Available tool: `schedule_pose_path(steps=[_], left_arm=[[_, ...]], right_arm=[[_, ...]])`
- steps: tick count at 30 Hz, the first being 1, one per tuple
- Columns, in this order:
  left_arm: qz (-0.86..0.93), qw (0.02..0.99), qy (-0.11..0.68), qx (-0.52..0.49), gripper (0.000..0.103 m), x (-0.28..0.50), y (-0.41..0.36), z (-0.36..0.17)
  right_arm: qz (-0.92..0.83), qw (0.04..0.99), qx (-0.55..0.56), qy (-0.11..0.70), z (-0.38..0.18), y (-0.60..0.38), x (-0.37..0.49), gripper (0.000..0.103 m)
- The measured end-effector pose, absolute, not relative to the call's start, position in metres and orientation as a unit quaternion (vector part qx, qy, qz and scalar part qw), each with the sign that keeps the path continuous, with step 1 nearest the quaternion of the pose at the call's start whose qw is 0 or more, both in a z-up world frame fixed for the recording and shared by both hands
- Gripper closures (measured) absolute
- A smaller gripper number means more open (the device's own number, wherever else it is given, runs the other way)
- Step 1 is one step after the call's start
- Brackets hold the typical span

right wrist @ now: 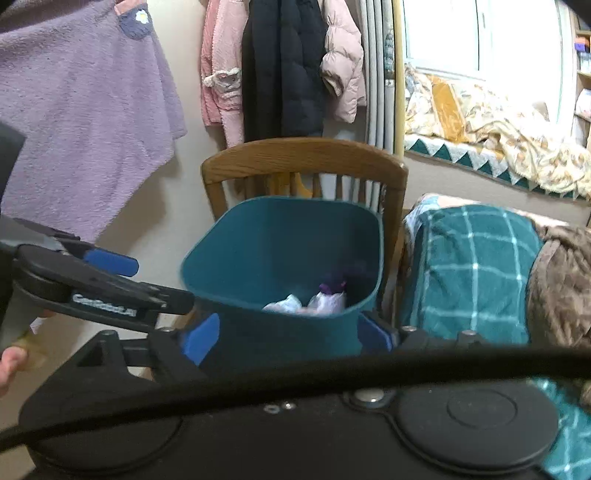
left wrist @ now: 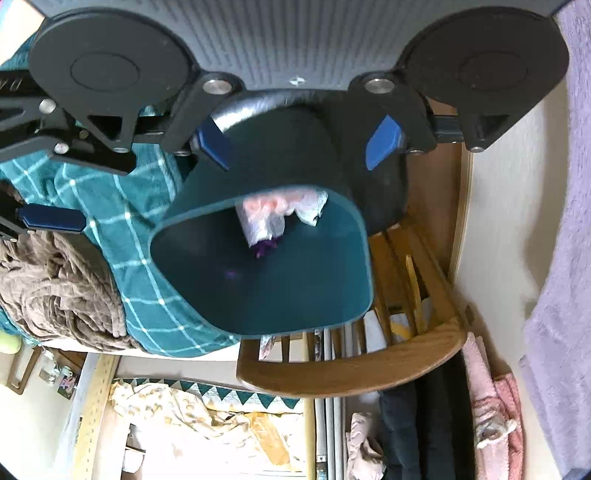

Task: Collect trash
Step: 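Withdraw both tools and lower them to the floor trash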

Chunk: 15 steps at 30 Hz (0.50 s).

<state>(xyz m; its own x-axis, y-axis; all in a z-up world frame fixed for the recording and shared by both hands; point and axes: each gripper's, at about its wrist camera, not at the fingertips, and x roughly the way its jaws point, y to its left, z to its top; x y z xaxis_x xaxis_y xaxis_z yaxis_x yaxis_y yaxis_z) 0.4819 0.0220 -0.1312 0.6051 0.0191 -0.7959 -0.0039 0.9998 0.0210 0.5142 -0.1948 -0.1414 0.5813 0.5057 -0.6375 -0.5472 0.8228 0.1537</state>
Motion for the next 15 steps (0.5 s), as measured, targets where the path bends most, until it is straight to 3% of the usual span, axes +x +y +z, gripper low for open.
schedule_pose_path(steps=[10, 14, 15], left_arm=[[0.014, 0.888, 0.458, -0.034, 0.021, 0.427, 0.048, -0.182], [0.027, 0.877, 0.477, -0.045, 0.001, 0.419, 0.060, -0.225], [0.032, 0.874, 0.483, -0.050, 0.001, 0.417, 0.063, -0.239]], right_arm=[[0.315, 0.874, -0.018, 0.369, -0.190, -0.193, 0.463, 0.003], [0.322, 0.865, -0.025, 0.384, -0.226, -0.189, 0.446, 0.000], [0.324, 0.863, -0.031, 0.386, -0.238, -0.188, 0.441, 0.000]])
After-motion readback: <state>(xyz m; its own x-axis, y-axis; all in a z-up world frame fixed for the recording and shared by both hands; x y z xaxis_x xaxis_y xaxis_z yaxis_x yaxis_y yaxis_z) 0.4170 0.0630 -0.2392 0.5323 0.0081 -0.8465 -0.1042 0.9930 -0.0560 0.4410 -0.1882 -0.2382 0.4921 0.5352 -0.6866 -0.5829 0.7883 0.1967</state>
